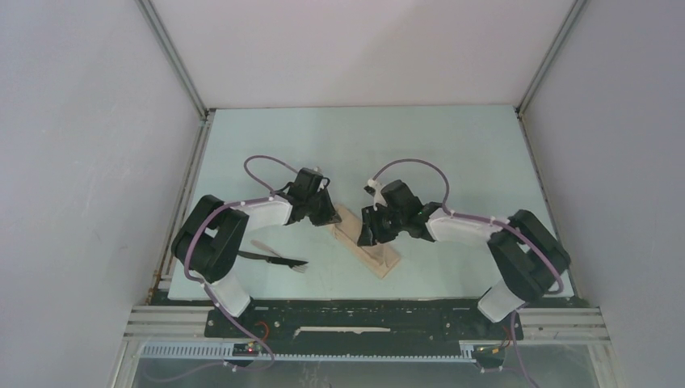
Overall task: Fold the napkin into a case and place the utensils inside
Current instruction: Pick up the top corner of the smaller rectangle folded napkin.
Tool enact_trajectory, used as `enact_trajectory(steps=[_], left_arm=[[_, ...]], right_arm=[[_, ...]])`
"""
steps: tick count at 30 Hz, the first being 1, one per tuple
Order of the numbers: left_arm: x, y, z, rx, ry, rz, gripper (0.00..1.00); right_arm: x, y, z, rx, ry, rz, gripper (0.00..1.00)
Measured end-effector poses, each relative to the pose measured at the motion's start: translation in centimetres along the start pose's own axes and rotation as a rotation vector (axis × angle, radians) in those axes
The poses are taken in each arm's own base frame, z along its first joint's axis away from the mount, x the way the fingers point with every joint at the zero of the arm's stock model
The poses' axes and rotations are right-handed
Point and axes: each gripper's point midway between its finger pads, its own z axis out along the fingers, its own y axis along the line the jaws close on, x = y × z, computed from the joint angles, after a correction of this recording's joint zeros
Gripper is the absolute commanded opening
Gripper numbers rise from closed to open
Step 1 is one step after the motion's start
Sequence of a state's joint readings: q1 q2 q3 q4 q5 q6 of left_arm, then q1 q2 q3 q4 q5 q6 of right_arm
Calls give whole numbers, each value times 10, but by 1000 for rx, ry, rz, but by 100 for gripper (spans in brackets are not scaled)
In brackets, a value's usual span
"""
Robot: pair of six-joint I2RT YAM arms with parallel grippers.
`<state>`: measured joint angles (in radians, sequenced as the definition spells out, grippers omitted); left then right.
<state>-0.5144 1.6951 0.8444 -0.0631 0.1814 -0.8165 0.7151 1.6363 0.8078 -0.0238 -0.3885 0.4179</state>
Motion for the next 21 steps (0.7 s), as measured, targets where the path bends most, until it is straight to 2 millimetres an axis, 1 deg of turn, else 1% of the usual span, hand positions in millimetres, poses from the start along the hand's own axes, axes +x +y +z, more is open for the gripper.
enact_trajectory(steps=[2, 4, 7, 9, 13, 16, 21], left_arm=[[0, 0, 0, 0, 0, -7, 3], [0, 0, 0, 1, 1, -14, 3], [-1, 0, 0, 3, 2, -18, 2], [-1, 0, 0, 4, 2, -18, 2], [0, 0, 0, 8, 0, -18, 2], [-1, 0, 1, 14, -3, -18, 2], [-1, -1, 1, 19, -6, -17, 2]], right_arm=[[-2, 4, -16, 24, -12, -45, 61], [-8, 10, -29, 45, -21, -94, 64], [-17, 15, -39, 84, -19, -163, 72], [-15, 16, -40, 105, -1, -202, 76], [5, 15, -42, 160, 76, -289, 82], [10, 17, -40, 198, 119, -344, 83], [15, 24, -24, 268, 172, -444, 80]])
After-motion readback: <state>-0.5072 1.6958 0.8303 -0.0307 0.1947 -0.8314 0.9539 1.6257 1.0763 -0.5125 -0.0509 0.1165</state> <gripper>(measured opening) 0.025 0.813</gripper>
